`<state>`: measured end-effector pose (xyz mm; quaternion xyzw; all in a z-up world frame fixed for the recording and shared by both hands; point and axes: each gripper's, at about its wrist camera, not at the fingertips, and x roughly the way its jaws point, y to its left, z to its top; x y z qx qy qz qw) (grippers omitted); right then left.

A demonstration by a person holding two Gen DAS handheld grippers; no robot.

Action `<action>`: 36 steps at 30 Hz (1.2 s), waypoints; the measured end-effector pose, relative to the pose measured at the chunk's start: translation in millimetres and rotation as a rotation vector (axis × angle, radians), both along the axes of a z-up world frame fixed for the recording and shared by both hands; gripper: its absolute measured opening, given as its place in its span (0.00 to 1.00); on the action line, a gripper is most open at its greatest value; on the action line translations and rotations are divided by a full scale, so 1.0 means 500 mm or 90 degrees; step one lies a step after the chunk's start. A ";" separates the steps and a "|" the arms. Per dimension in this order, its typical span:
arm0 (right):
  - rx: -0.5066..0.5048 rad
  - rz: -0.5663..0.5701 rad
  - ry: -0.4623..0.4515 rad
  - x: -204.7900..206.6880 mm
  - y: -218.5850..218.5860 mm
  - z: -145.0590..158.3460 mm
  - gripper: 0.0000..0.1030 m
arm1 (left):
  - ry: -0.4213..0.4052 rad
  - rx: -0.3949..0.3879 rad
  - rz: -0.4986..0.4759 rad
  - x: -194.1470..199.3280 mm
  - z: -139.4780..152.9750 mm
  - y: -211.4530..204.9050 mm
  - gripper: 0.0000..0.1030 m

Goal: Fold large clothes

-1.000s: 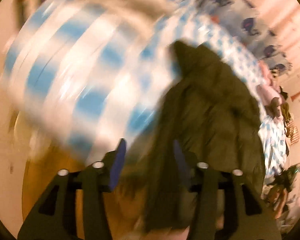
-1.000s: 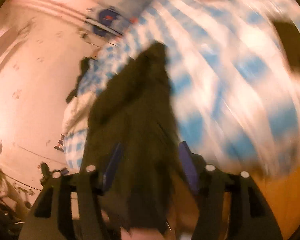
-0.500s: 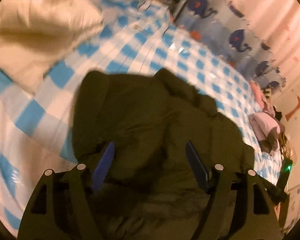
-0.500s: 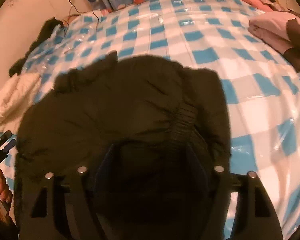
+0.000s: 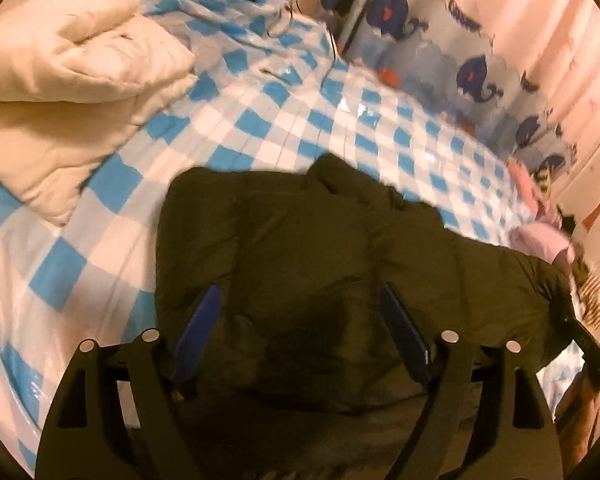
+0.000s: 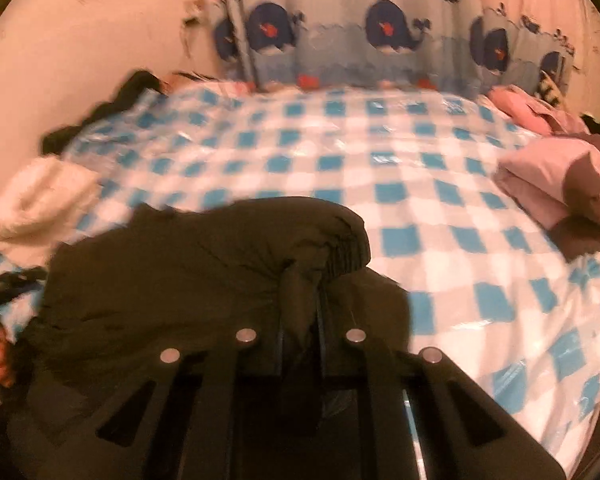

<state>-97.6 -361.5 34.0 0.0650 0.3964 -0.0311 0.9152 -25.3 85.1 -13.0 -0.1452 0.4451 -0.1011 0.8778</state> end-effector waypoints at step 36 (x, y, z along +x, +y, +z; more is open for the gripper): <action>0.445 0.030 0.189 -0.412 -0.132 -0.140 0.78 | 0.123 0.084 -0.122 -0.273 0.008 0.216 0.83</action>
